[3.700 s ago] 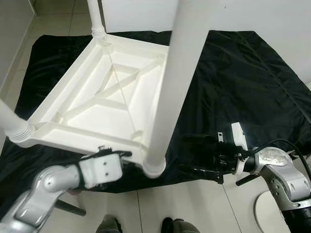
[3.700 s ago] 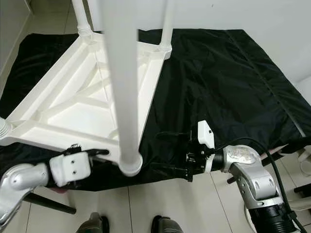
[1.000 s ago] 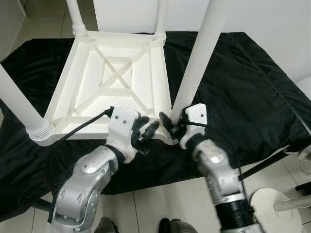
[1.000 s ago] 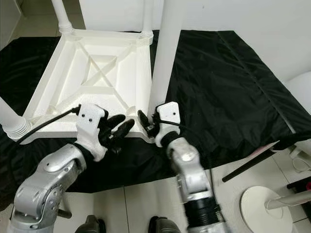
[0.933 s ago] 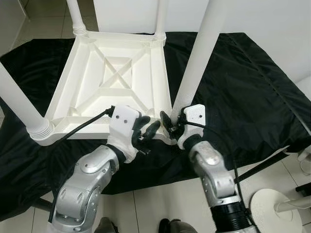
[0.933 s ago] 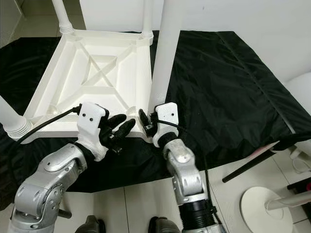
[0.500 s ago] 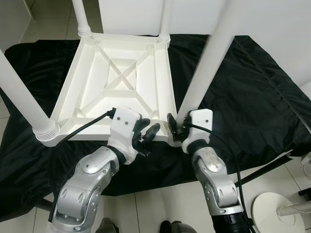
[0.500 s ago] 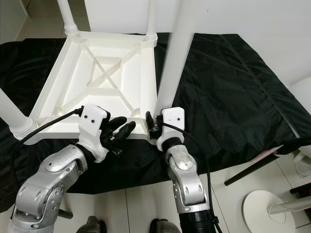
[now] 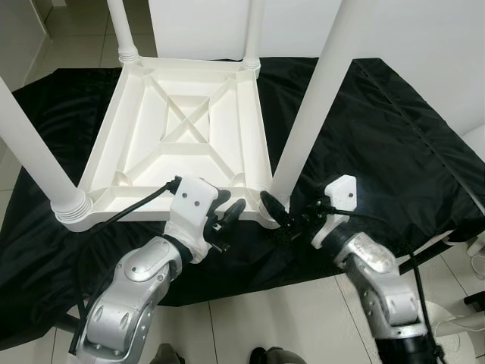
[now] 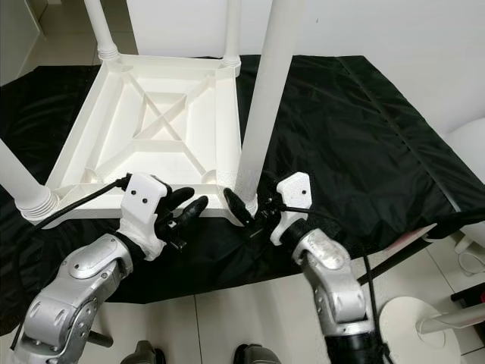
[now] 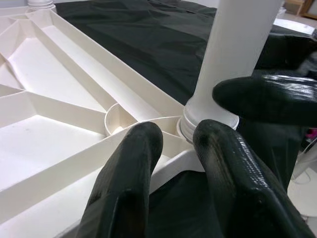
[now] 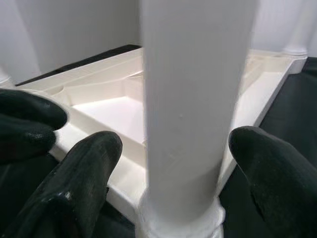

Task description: Building children table

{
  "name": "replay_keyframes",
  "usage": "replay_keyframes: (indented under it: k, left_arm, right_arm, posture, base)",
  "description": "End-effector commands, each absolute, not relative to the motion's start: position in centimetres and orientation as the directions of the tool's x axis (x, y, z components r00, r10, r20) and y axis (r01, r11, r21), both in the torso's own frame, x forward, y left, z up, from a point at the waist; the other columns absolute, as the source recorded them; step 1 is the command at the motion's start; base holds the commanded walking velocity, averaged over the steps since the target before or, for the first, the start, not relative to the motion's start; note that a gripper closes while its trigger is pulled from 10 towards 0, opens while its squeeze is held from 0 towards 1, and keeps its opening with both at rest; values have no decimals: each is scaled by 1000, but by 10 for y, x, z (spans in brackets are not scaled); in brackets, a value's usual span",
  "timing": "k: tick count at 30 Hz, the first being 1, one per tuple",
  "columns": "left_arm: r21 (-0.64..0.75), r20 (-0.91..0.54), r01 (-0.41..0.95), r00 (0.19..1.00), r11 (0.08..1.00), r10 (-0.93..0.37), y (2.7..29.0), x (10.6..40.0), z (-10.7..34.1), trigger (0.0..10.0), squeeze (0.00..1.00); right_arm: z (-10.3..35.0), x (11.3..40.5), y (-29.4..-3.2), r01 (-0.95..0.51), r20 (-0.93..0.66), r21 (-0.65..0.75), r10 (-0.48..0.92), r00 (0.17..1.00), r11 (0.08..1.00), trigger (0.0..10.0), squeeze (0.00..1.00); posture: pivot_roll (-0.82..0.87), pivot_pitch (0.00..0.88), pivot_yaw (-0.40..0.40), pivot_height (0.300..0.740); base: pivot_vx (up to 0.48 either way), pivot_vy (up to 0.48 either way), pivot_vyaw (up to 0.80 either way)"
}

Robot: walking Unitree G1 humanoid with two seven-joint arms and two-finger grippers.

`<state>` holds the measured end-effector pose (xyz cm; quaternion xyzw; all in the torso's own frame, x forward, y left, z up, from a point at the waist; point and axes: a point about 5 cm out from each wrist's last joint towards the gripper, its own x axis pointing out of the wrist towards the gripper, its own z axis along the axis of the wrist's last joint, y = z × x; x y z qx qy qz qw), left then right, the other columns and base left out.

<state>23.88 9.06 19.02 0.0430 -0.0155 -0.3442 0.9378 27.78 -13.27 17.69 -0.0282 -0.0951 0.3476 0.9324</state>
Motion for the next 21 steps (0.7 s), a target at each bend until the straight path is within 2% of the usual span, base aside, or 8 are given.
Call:
replay_keyframes:
  k: [1,6,7,9,10,11,12,21]
  left_arm:
    - [99,1,681,729,725,-685,88,237,189,10000,0]
    - [91,22,698,711,710,-702,88,237,190,10000,0]
    - [104,23,693,715,713,-699,87,237,190,10000,0]
    - [104,23,693,715,713,-699,87,237,190,10000,0]
    - [119,22,687,720,717,-694,87,239,189,10000,0]
    - [119,22,687,720,717,-694,87,239,189,10000,0]
    - [130,23,689,717,713,-697,86,239,190,10000,0]
    - [157,30,666,735,730,-677,93,240,193,10000,0]
  right_arm:
    - [173,282,-137,-658,138,-123,670,730,743,10000,0]
    - [171,304,-139,-723,91,-195,746,659,663,10000,0]
    - [169,306,-136,-744,78,-208,769,634,635,8157,0]
    - [169,306,-136,-744,78,-208,769,634,635,8157,0]
    - [167,308,-133,-766,55,-220,792,608,604,3961,0]
    - [167,308,-133,-766,55,-220,792,608,604,3961,0]
    - [164,310,-130,-790,34,-234,817,576,566,0,0]
    - [152,312,-130,-843,-30,-204,858,513,497,0,0]
  posture:
    - [-30,85,-33,740]
    - [-23,74,-19,740]
    - [-22,72,-16,740]
    - [-22,72,-16,740]
    - [-20,67,-13,740]
    - [-20,67,-13,740]
    - [-6,64,-16,740]
    - [19,63,-35,740]
  base:
    - [0,0,0]
    - [0,0,0]
    - [0,0,0]
    - [0,0,0]
    - [0,0,0]
    - [0,0,0]
    - [0,0,0]
    - [0,0,0]
